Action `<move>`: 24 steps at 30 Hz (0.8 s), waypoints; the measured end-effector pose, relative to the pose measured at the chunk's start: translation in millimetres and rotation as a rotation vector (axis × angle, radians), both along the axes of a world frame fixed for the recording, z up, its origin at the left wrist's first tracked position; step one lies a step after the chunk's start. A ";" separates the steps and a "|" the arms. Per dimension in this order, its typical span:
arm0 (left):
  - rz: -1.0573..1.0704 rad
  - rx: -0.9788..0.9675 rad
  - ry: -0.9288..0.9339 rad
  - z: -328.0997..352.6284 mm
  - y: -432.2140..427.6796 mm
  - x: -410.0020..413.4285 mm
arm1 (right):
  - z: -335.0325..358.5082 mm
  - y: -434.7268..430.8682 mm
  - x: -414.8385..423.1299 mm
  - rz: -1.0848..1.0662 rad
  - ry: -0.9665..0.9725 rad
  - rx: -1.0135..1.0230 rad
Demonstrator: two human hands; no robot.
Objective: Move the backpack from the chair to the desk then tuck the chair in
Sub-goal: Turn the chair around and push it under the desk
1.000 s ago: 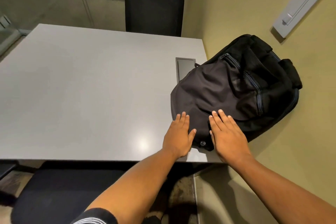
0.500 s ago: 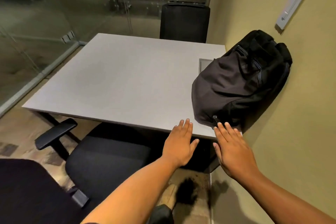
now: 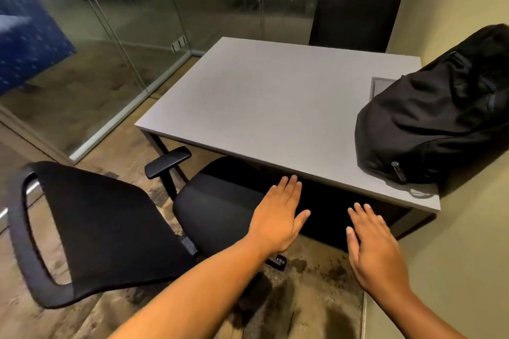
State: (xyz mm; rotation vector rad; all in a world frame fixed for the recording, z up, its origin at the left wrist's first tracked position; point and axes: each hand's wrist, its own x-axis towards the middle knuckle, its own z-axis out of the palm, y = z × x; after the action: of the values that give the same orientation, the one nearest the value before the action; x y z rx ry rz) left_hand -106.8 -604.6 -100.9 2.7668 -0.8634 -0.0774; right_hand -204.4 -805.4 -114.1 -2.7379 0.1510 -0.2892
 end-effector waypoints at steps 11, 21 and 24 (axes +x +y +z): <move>0.020 -0.004 0.025 4.6 109.0 2.7 | 6.2 113.4 23.6 0.004 -0.024 -0.023; 0.046 -0.065 0.003 2.5 201.6 2.7 | 19.4 226.2 26.9 -0.060 -0.023 -0.029; 0.059 -0.128 -0.013 19.9 215.6 -1.1 | 25.8 241.3 24.1 -0.044 -0.001 -0.048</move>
State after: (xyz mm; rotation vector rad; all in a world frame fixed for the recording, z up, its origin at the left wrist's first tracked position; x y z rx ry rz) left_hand -107.9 -389.0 -81.0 2.6735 -0.7615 0.0065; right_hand -180.2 -564.1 -88.3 -2.7851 0.2074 -0.3108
